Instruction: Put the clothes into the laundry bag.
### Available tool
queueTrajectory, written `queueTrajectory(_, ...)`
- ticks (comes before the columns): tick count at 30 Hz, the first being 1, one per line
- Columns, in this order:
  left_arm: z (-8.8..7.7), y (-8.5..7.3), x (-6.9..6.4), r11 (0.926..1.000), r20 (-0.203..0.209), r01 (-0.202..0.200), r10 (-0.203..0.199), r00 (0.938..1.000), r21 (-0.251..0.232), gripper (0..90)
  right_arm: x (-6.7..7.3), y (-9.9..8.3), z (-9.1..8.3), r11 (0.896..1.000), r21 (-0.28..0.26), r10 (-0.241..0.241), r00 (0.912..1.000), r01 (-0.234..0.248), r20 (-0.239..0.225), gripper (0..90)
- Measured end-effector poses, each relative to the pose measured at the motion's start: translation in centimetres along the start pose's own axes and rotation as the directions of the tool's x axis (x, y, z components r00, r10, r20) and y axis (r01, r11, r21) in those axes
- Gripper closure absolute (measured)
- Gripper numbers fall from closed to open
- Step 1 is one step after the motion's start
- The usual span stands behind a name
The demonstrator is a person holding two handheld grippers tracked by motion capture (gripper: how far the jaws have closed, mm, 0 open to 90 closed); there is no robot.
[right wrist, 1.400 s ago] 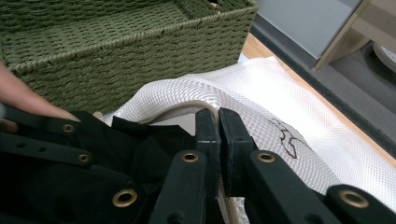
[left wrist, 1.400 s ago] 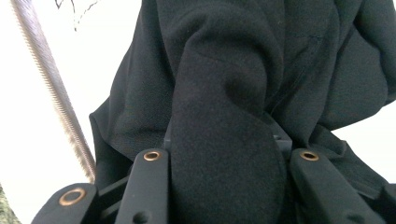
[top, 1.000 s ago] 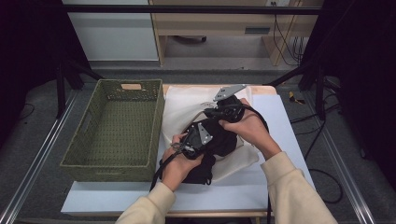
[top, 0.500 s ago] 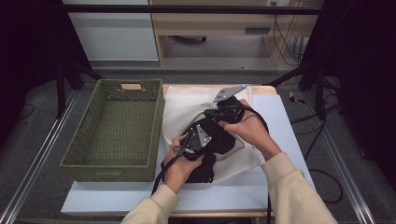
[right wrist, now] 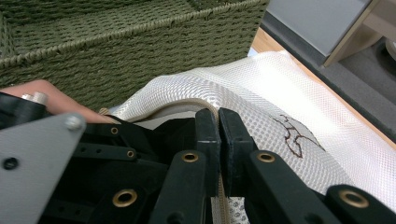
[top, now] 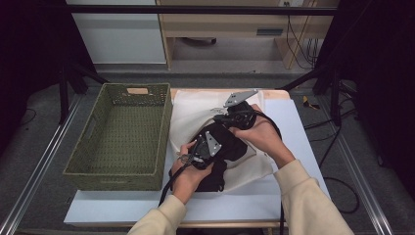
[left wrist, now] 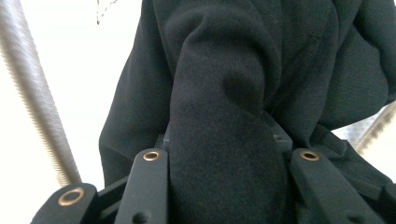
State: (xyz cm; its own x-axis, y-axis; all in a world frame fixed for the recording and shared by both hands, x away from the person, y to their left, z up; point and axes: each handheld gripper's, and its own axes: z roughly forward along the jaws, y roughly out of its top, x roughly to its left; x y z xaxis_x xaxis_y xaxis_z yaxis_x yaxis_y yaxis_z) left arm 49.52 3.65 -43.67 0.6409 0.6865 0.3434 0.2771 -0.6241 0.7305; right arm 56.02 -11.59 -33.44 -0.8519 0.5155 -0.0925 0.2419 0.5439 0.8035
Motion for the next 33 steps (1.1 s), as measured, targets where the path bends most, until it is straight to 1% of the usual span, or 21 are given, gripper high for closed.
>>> queueTrajectory(1,0.2,-0.1,-0.1,1.0,-0.004,0.004,-0.004,1.0,-0.002,62.8,0.0,0.0,0.0,1.0,0.001,0.0,1.0,0.0,0.0,87.5)
queueTrajectory(4,0.8,-0.4,-0.1,0.9997,-0.003,0.004,-0.003,1.0,0.022,62.5,0.0,0.0,0.0,1.0,0.001,0.001,1.0,-0.001,0.0,87.5)
queueTrajectory(6,1.0,-0.5,0.0,0.9995,-0.002,0.009,-0.008,1.0,0.029,62.3,0.0,-0.1,0.0,1.0,0.001,0.002,1.0,-0.002,0.002,87.5)
queueTrajectory(9,1.2,-0.7,0.1,0.9994,0.001,0.011,-0.011,0.9999,0.031,62.0,0.0,-0.2,-0.1,1.0,0.003,0.003,1.0,-0.003,0.0,87.5)
queueTrajectory(14,1.4,-0.8,-0.1,0.9996,0.002,-0.001,0.001,1.0,0.028,60.6,-0.2,-0.2,0.0,1.0,0.001,0.007,1.0,-0.007,-0.003,87.5)
queueTrajectory(17,1.4,-0.8,-0.2,0.9999,0.002,0.004,-0.004,1.0,0.015,58.1,-0.1,-0.1,0.2,1.0,-0.001,0.009,1.0,-0.009,0.0,87.4)
queueTrajectory(18,1.5,-0.8,-0.1,0.9999,0.003,0.005,-0.005,1.0,0.011,55.8,0.0,-0.1,0.2,1.0,-0.001,0.009,1.0,-0.009,-0.001,87.5)
queueTrajectory(19,1.4,-0.8,-0.1,0.9999,0.011,0.01,-0.01,0.9999,-0.003,53.5,0.0,-0.1,0.3,1.0,0.0,0.008,1.0,-0.008,-0.002,87.4)
queueTrajectory(20,1.4,-0.8,-0.1,0.9998,0.007,0.012,-0.012,0.9999,-0.013,48.9,0.0,0.0,0.2,1.0,0.002,0.006,1.0,-0.006,-0.004,87.5)
queueTrajectory(21,1.2,-0.7,-0.1,0.9996,0.002,0.014,-0.014,0.9999,-0.026,46.6,0.0,0.0,0.3,1.0,0.0,0.006,1.0,-0.006,-0.003,87.4)
queueTrajectory(22,1.1,-0.6,0.0,0.9992,0.007,0.02,-0.02,0.9998,-0.035,44.5,0.1,0.0,0.2,1.0,0.001,0.004,1.0,-0.004,-0.003,87.5)
queueTrajectory(23,0.9,-0.6,0.1,0.9979,0.009,0.039,-0.039,0.9992,-0.051,42.8,0.1,0.0,0.2,1.0,0.002,0.005,1.0,-0.005,-0.002,87.4)
queueTrajectory(24,0.6,-0.5,0.2,0.9979,0.012,0.039,-0.039,0.9992,-0.051,38.6,0.1,0.0,0.2,1.0,0.002,0.002,1.0,-0.002,-0.001,87.5)
queueTrajectory(25,0.3,-0.4,0.3,0.9962,0.018,0.05,-0.049,0.9986,-0.071,34.5,0.1,-0.1,0.1,1.0,0.001,0.003,1.0,-0.003,-0.002,87.4)
queueTrajectory(27,-0.2,-0.3,0.2,0.9941,0.033,0.065,-0.063,0.9975,-0.087,33.7,0.1,-0.1,0.1,1.0,0.001,0.003,1.0,-0.003,-0.002,87.4)
queueTrajectory(28,-0.5,-0.2,0.2,0.9922,0.04,0.071,-0.068,0.9969,-0.102,30.5,0.1,-0.1,0.0,1.0,0.001,0.003,1.0,-0.003,-0.001,87.3)
queueTrajectory(30,-1.4,0.1,0.2,0.9868,0.063,0.087,-0.079,0.9949,-0.137,29.7,0.1,-0.1,0.0,1.0,0.0,0.003,1.0,-0.003,-0.001,87.3)
queueTrajectory(33,-2.8,0.5,0.1,0.9827,0.08,0.082,-0.069,0.9944,-0.166,27.6,0.2,-0.2,0.0,1.0,-0.009,0.006,1.0,-0.006,0.004,87.3)
